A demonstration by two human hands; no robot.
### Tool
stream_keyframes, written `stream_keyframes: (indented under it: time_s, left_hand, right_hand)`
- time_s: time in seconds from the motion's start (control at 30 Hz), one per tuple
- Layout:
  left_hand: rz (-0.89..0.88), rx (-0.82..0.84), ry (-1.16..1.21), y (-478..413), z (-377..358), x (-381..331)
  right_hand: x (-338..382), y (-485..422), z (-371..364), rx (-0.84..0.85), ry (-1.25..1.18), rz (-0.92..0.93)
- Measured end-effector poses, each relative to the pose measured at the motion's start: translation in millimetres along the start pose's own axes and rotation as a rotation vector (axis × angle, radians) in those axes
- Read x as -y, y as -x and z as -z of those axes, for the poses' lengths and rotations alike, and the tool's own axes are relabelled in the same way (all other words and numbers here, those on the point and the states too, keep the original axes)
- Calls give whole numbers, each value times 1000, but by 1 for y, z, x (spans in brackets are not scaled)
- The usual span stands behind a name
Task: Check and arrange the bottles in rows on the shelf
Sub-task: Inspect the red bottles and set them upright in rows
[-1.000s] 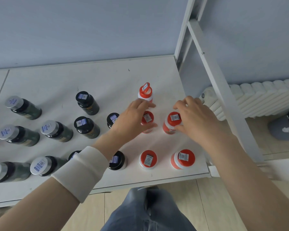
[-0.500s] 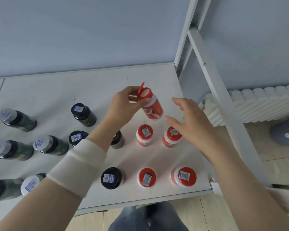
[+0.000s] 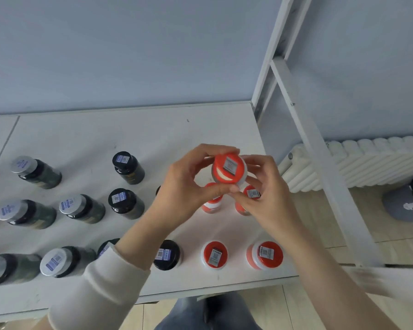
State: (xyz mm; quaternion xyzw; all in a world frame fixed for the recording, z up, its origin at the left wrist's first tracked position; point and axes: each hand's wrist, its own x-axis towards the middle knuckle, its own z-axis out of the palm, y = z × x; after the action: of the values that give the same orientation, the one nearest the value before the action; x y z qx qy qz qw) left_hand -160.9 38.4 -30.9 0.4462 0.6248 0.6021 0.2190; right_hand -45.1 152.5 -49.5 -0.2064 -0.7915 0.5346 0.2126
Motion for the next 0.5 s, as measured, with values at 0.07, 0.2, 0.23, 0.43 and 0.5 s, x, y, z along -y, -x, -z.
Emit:
stream_keyframes:
  time_s: [0.07, 0.2, 0.23, 0.43, 0.5]
  left_hand:
    - [-23, 27, -7, 3, 2, -2]
    - [94, -47, 322, 3, 5, -7]
    - [155, -89, 407, 3, 6, -7]
    - [497, -174, 509, 11, -3, -1]
    - [528, -207, 665, 12, 0, 0]
  right_hand:
    - [2, 2, 0, 17, -23, -4]
    - [7, 6, 1, 78, -240, -112]
    - [8, 7, 3, 84, -319, -139]
    - [17, 20, -11, -211, 301, 113]
    - [18, 28, -14, -170, 258, 163]
